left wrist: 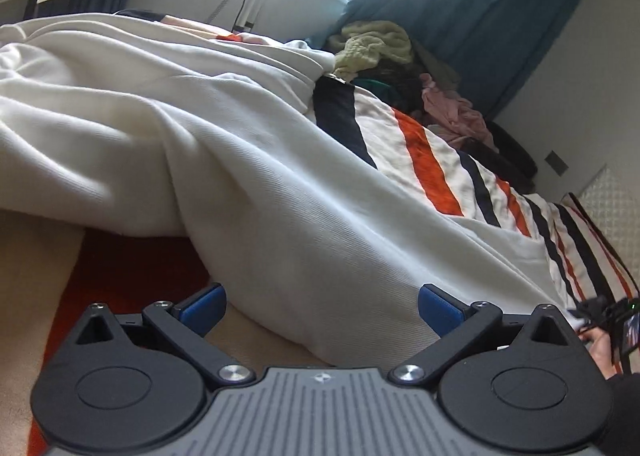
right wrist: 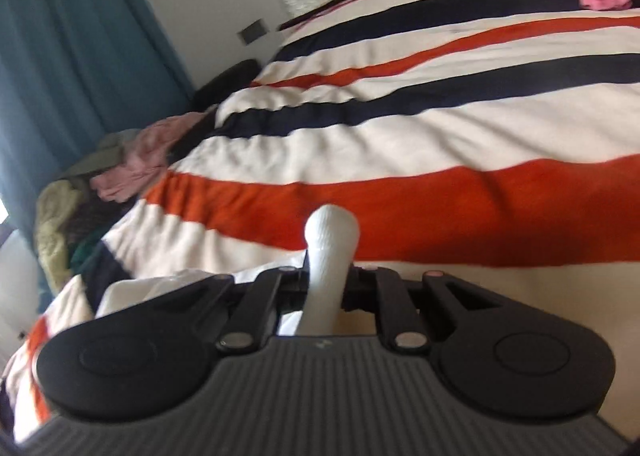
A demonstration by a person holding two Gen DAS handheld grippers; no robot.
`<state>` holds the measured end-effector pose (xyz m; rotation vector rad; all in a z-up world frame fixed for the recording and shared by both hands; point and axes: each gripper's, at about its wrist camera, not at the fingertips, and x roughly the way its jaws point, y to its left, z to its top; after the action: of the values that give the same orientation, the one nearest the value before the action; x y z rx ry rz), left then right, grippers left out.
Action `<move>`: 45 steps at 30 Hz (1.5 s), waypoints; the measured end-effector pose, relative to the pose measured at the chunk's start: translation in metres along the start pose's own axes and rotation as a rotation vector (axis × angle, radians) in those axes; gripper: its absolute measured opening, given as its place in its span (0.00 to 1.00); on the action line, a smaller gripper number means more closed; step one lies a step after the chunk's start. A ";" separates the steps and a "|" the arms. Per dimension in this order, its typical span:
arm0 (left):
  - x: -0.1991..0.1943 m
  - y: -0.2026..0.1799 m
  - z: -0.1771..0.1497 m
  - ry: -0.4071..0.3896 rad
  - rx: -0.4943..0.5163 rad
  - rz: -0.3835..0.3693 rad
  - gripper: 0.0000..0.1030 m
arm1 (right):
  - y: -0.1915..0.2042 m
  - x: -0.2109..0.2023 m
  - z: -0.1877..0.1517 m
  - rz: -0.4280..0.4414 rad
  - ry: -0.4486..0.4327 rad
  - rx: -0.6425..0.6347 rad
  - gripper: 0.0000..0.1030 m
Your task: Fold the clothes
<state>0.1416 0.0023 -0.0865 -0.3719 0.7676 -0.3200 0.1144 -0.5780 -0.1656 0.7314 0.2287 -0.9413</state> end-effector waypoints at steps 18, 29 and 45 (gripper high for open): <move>-0.023 -0.013 -0.003 -0.111 0.046 0.100 0.99 | 0.027 -0.083 -0.007 0.065 0.074 -0.163 0.74; -0.068 0.020 0.002 -0.162 -0.115 0.146 0.99 | 0.027 -0.192 0.004 0.276 0.174 -0.218 0.75; -0.099 0.135 0.052 -0.159 -0.466 0.173 0.99 | 0.033 -0.190 -0.009 0.336 0.323 -0.239 0.75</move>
<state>0.1317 0.1735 -0.0504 -0.7552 0.7084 0.0572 0.0308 -0.4360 -0.0653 0.6715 0.4782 -0.4630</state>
